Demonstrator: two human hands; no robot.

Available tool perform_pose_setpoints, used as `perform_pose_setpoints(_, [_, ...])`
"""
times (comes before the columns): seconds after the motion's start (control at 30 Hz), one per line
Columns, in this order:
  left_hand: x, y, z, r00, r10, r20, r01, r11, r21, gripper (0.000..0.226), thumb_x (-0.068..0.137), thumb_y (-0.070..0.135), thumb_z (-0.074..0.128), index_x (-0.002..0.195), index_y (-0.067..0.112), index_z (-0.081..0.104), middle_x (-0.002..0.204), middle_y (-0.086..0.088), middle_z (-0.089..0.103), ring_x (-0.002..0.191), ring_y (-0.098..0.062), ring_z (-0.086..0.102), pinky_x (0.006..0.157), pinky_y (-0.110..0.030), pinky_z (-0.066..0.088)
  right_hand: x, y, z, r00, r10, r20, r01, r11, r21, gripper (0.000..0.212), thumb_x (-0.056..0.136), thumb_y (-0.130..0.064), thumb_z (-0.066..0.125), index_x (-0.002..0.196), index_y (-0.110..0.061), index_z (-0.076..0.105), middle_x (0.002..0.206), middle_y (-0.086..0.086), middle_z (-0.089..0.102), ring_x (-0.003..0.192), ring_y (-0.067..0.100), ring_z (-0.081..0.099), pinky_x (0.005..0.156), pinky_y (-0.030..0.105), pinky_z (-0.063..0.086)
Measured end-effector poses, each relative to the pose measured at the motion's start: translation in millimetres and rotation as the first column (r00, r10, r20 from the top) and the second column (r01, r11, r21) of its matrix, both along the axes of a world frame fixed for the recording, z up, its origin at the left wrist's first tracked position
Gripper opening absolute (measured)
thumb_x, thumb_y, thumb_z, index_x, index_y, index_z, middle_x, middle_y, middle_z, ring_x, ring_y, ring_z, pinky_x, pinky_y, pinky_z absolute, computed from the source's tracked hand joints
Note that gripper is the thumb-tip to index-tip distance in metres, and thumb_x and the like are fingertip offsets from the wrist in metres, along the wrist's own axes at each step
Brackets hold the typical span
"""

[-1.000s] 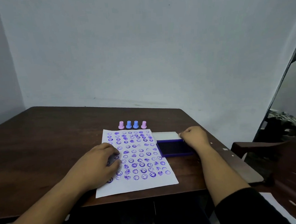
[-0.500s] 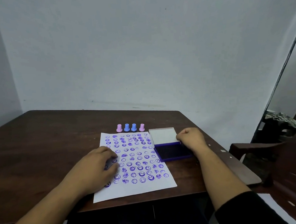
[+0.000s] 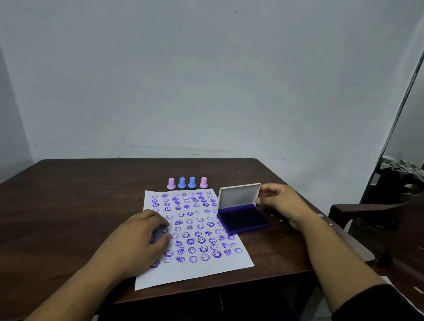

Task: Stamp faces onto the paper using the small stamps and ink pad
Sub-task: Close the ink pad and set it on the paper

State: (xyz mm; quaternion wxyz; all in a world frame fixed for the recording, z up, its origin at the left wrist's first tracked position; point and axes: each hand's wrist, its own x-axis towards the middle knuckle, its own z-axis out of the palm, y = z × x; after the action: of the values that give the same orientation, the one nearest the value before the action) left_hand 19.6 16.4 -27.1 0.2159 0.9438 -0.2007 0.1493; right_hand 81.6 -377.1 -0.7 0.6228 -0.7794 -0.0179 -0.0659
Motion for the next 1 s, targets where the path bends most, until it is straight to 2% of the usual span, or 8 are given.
perform_pose_setpoints(0.2, [-1.4, 0.0, 1.9, 1.000, -0.004, -0.003, 0.004, 1.000, 0.002, 0.042, 0.091, 0.057, 0.054, 0.126, 0.035, 0.063, 0.122, 0.028, 0.054, 0.113, 0.003, 0.052, 0.094, -0.025, 0.049, -2.0, -9.9, -0.7, 0.999, 0.030, -0.018, -0.031, 0.999, -0.043, 0.028, 0.081, 0.011, 0.082, 0.094, -0.013, 0.085, 0.092, 0.015, 0.083, 0.084, 0.024, 0.077, 0.082, 0.037, 0.063])
perform_pose_setpoints(0.3, [-1.6, -0.9, 2.7, 1.000, -0.002, -0.006, 0.002, 1.000, 0.005, 0.042, 0.092, 0.057, 0.054, 0.127, 0.036, 0.063, 0.123, 0.028, 0.053, 0.114, 0.003, 0.051, 0.094, -0.024, 0.048, -3.7, -12.1, -1.8, 0.998, 0.054, -0.016, -0.055, 0.996, -0.070, 0.027, 0.079, 0.014, 0.082, 0.090, -0.010, 0.085, 0.088, 0.015, 0.081, 0.084, 0.023, 0.074, 0.080, 0.030, 0.061])
perform_pose_setpoints(0.43, [-1.7, -1.7, 3.8, 1.000, 0.006, -0.023, -0.006, 1.000, 0.014, 0.041, 0.093, 0.057, 0.054, 0.128, 0.036, 0.062, 0.125, 0.028, 0.053, 0.115, 0.000, 0.051, 0.094, -0.023, 0.047, -5.8, -14.9, -1.3, 0.997, 0.058, -0.054, -0.063, 0.993, -0.102, 0.027, 0.082, 0.016, 0.078, 0.090, -0.008, 0.086, 0.099, 0.016, 0.084, 0.089, 0.020, 0.078, 0.077, 0.024, 0.064])
perform_pose_setpoints(0.53, [-2.1, -1.5, 3.8, 1.000, 0.008, -0.021, -0.007, 1.000, 0.014, 0.042, 0.093, 0.057, 0.054, 0.128, 0.035, 0.063, 0.125, 0.026, 0.054, 0.115, -0.001, 0.052, 0.095, -0.024, 0.048, -6.3, -15.0, -1.3, 0.995, 0.077, -0.067, -0.087, 0.984, -0.155, 0.025, 0.086, 0.012, 0.077, 0.089, -0.010, 0.087, 0.101, 0.007, 0.085, 0.091, 0.015, 0.080, 0.074, 0.019, 0.061])
perform_pose_setpoints(0.73, [-1.4, -0.4, 3.0, 1.000, 0.008, -0.015, -0.008, 1.000, 0.019, 0.043, 0.093, 0.057, 0.053, 0.128, 0.035, 0.063, 0.125, 0.026, 0.054, 0.114, 0.001, 0.052, 0.095, -0.024, 0.048, -4.8, -13.0, -1.8, 0.992, 0.085, -0.095, -0.105, 0.967, -0.231, 0.032, 0.088, 0.013, 0.075, 0.085, -0.016, 0.088, 0.099, 0.000, 0.085, 0.089, 0.011, 0.081, 0.073, 0.017, 0.059])
perform_pose_setpoints(0.87, [-1.6, -0.7, 3.6, 1.000, 0.006, -0.016, -0.005, 1.000, 0.020, 0.042, 0.093, 0.057, 0.053, 0.128, 0.035, 0.063, 0.125, 0.026, 0.054, 0.114, 0.000, 0.052, 0.095, -0.024, 0.048, -6.1, -12.0, -1.4, 0.991, 0.096, -0.092, -0.113, 0.973, -0.201, 0.035, 0.089, 0.013, 0.067, 0.086, -0.015, 0.088, 0.103, -0.001, 0.085, 0.101, 0.019, 0.078, 0.076, 0.019, 0.057])
perform_pose_setpoints(0.97, [-1.7, -0.8, 2.9, 1.000, 0.007, 0.000, -0.007, 1.000, 0.011, 0.041, 0.093, 0.056, 0.054, 0.127, 0.034, 0.064, 0.124, 0.025, 0.056, 0.113, 0.000, 0.053, 0.094, -0.024, 0.047, -7.2, -8.1, 0.9, 0.985, 0.143, -0.095, -0.155, 0.979, -0.133, 0.029, 0.076, -0.004, 0.073, 0.097, -0.017, 0.087, 0.118, -0.003, 0.081, 0.115, 0.023, 0.074, 0.084, 0.022, 0.057])
perform_pose_setpoints(1.0, [-1.8, -0.8, 2.8, 1.000, 0.009, 0.004, -0.009, 1.000, 0.010, 0.041, 0.093, 0.055, 0.054, 0.126, 0.033, 0.065, 0.124, 0.024, 0.056, 0.113, 0.000, 0.053, 0.094, -0.024, 0.047, -7.9, -7.5, 2.3, 0.976, 0.186, -0.117, -0.200, 0.972, -0.127, 0.036, 0.069, -0.014, 0.080, 0.105, -0.021, 0.086, 0.123, -0.003, 0.079, 0.118, 0.021, 0.073, 0.090, 0.025, 0.057])
